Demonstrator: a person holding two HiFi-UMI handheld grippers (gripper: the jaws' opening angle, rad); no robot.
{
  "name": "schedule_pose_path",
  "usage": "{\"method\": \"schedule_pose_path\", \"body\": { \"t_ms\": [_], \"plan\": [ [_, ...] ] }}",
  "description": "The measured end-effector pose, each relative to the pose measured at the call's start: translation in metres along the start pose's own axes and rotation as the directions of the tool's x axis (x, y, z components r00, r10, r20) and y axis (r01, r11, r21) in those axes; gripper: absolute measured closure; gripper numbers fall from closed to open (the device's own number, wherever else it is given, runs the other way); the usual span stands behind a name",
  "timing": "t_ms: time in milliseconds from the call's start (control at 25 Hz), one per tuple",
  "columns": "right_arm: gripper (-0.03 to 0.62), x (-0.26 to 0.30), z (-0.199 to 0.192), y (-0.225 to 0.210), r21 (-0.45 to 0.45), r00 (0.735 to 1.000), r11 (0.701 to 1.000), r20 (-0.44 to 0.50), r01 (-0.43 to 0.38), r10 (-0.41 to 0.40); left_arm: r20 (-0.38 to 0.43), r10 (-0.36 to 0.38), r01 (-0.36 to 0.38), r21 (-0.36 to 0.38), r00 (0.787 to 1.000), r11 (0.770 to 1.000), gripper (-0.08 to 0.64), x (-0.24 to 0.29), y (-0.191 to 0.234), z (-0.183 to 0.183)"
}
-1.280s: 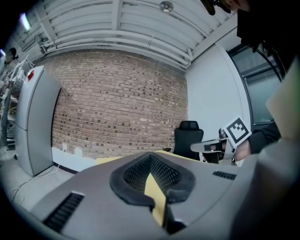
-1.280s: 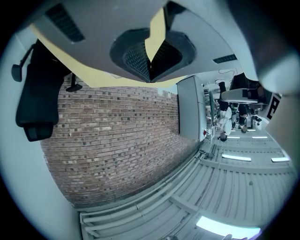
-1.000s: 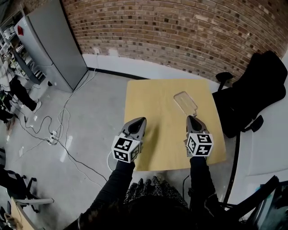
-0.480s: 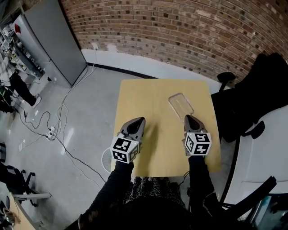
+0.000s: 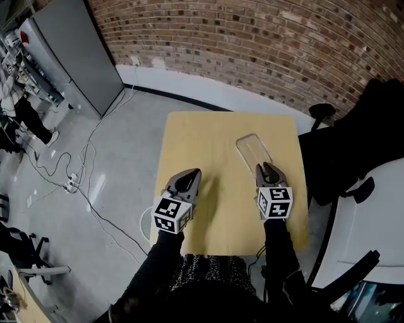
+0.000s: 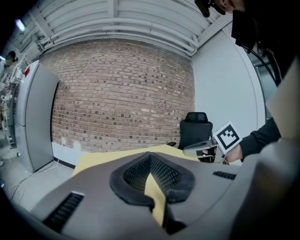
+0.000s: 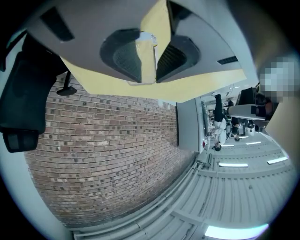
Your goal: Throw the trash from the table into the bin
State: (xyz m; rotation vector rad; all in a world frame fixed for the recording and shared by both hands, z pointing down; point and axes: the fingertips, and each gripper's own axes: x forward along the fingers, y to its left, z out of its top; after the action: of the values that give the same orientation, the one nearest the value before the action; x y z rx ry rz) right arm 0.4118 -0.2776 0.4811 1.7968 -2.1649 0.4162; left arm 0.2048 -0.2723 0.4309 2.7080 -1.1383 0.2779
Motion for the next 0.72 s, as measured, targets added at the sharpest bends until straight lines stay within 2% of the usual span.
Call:
{"method": "schedule_pose_path", "body": {
  "t_ms": [80,160,280,480,720],
  "plan": [
    [0.420,0.010,-0.005,-0.002,-0.004,1.000,1.000,-0.024,0.000,0.000,-0.001,0.004,-0.004,-0.001,1.000,1.000,0.555,0.001,0.002,0.000],
    [0.325,0.018,-0.011,-0.003,-0.016,0.999,1.000,-0.051,0.002,-0.003,-0.006,0.004,-0.004,-0.003,1.000,1.000,0.555,0.002,0.004,-0.003],
    [0.266,0.030,-0.021,-0.004,-0.050,0.995,0.999,-0.100,-0.005,0.000,-0.017,0.002,-0.002,-0.004,1.000,1.000,0.555,0.005,0.005,-0.010],
    [0.239,0.048,-0.042,-0.010,-0.059,0.982,0.998,-0.188,-0.012,0.001,-0.029,0.008,-0.007,0.017,1.000,1.000,0.555,0.006,0.005,-0.010],
    [0.235,0.061,-0.050,-0.015,-0.060,0.974,0.998,-0.227,-0.013,-0.001,-0.047,0.000,0.001,0.030,0.999,1.000,0.554,0.004,0.005,-0.015]
  ]
}}
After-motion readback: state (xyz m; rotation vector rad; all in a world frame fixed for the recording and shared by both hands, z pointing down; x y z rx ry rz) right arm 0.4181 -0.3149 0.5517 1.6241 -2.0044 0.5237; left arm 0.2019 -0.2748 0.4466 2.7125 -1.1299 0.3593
